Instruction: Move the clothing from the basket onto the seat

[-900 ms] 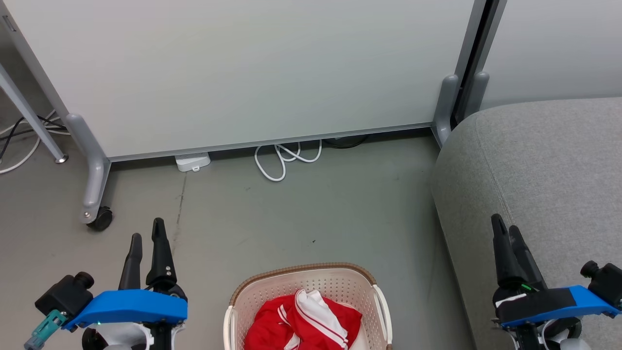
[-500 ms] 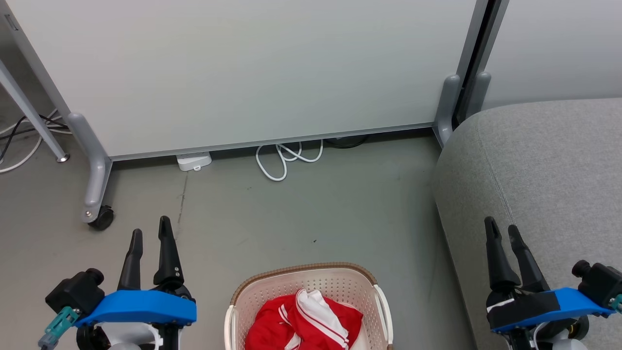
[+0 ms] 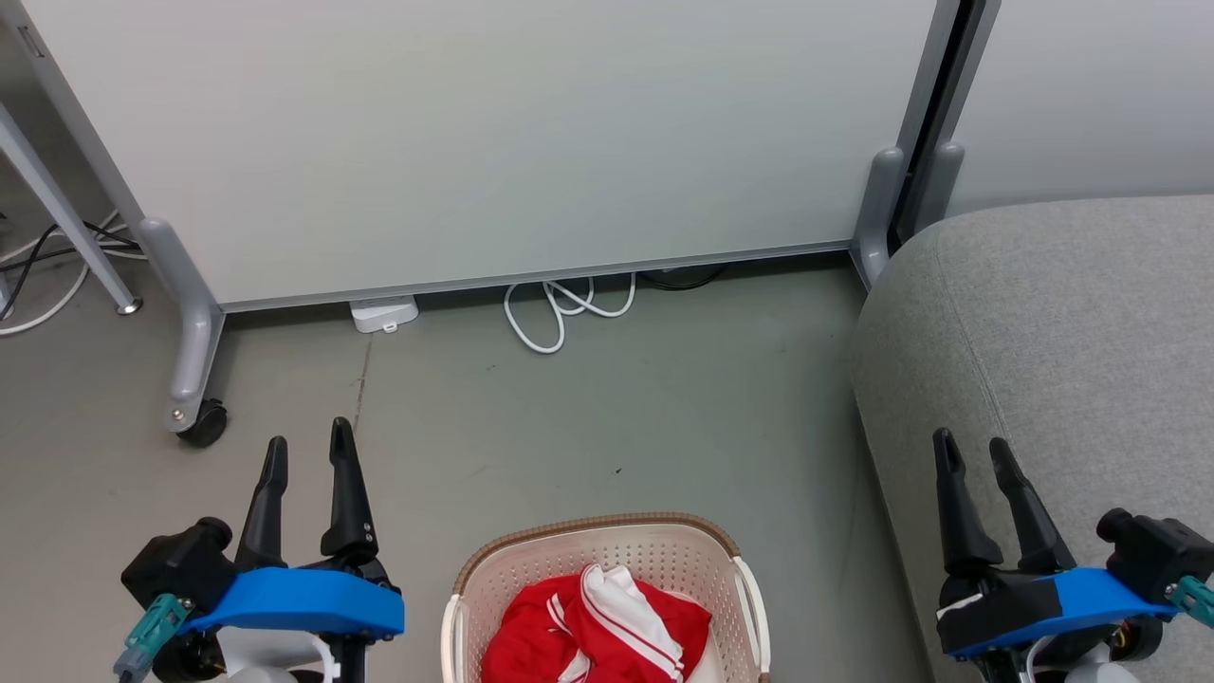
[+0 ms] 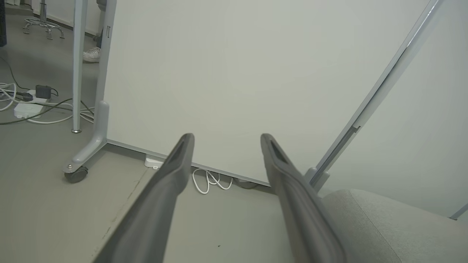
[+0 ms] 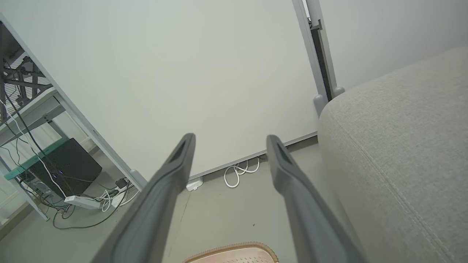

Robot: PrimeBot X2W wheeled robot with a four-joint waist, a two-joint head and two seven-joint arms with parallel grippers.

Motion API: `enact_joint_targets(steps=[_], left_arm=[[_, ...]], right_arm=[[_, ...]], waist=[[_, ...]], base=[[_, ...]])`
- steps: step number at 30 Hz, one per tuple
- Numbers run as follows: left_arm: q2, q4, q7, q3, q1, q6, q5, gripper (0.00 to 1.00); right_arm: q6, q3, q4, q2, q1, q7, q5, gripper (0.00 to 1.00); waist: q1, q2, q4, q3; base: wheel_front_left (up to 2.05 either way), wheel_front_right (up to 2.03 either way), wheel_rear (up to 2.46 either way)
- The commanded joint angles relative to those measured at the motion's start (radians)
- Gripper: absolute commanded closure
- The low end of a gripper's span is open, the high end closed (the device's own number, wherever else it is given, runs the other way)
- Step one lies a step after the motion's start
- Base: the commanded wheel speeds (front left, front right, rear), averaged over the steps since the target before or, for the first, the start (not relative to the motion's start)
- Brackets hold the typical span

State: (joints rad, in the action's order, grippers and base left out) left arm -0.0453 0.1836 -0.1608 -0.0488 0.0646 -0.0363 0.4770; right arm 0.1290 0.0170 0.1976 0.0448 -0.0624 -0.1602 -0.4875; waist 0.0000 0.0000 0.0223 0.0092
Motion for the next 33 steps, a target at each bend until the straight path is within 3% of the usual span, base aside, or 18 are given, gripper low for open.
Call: enact_joint_targets(steps=[1,33], left_arm=[[-0.006,-0.012,-0.009,-0.004,0.009,0.002,-0.022,0.0],[-0.006,0.002,-0.078,-0.033,-0.011,0.014,-0.283,0.0]], right_arm=[[0.002,-0.001,-0.009,0.007,0.005,-0.009,0.02,0.0],[0.003,-0.018,0.011,0.008,0.015,-0.079,0.301,0.0]], waist=[[0.0,0.0,0.0,0.0],[0.0,0.0,0.008,-0.014]], base=[[0.0,0.0,0.0],[0.0,0.0,0.0]])
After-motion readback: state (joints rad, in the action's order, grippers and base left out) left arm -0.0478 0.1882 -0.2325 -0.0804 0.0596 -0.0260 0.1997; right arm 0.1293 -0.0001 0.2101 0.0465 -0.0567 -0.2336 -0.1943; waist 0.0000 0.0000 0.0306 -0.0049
